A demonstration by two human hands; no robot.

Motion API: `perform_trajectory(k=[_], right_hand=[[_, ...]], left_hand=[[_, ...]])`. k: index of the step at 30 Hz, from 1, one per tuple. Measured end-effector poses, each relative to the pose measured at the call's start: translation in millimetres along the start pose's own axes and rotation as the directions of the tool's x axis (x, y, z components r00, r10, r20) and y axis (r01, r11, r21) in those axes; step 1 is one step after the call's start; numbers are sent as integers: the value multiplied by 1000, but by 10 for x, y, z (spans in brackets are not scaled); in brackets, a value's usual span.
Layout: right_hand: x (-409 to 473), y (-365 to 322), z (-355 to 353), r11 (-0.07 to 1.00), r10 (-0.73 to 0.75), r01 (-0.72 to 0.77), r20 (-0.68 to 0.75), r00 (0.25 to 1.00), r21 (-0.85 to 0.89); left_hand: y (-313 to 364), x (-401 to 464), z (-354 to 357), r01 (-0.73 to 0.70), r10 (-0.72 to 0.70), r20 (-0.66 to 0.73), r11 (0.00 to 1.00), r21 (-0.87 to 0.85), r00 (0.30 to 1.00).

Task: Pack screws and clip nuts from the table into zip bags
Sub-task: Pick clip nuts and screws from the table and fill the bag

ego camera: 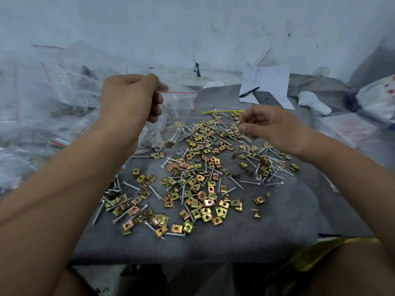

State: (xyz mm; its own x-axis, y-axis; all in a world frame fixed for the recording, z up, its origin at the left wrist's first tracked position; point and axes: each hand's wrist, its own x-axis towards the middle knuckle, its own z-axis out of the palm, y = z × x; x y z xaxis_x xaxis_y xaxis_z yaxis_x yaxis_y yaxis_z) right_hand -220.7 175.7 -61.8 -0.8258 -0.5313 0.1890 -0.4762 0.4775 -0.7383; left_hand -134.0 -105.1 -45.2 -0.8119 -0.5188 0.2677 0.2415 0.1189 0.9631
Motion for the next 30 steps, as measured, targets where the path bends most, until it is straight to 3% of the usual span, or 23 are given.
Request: perform_trajectory(k=[3, 6, 8, 10, 12, 13, 14, 15, 17, 19, 22, 26, 30], right_hand=[[-24, 3, 19, 994, 18, -18, 1, 1000, 107], [-1, -29, 53, 978, 1, 5, -27, 1000, 208], [3, -43, 75, 966, -13, 19, -26, 1000, 258], [-11, -56, 95, 955, -28, 32, -20, 999, 295], [-29, -83, 103, 948, -50, 57, -28, 998, 313], [-40, -104, 107, 944, -65, 75, -42, 997, 321], [-51, -131, 107, 937, -84, 102, -66, 994, 334], [-63, -167, 107, 925, -107, 137, -102, 989, 355], [-87, -275, 106, 875, -158, 234, -207, 966, 425], [-101, -409, 107, 798, -213, 351, -317, 924, 489], [-106, -585, 133, 754, -288, 462, -397, 871, 467], [-127, -641, 221, 863, -302, 427, -402, 864, 269], [-117, -644, 286, 927, -361, 374, -367, 858, -37]], left_hand=[[23, -21, 37, 73, -72, 31, 997, -27, 997], [87, -18, 83, 221, -207, 94, 959, -177, 974], [118, 1, 86, 361, -315, 183, 863, -352, 931], [123, 12, 41, 494, -395, 297, 706, -507, 869], [114, 18, -23, 579, -429, 392, 552, -600, 814], [110, 16, -40, 597, -433, 413, 531, -601, 801], [112, 10, -39, 588, -427, 404, 580, -563, 809], [114, -1, -20, 540, -403, 365, 693, -478, 839], [128, -48, 54, 337, -274, 271, 915, -221, 923], [148, -119, 125, 101, -97, 244, 995, -5, 965], [163, -215, 201, -161, 91, 278, 958, 239, 956], [163, -287, 265, -222, 149, 282, 943, 248, 948], [184, -298, 268, -241, 176, 276, 944, 223, 945]])
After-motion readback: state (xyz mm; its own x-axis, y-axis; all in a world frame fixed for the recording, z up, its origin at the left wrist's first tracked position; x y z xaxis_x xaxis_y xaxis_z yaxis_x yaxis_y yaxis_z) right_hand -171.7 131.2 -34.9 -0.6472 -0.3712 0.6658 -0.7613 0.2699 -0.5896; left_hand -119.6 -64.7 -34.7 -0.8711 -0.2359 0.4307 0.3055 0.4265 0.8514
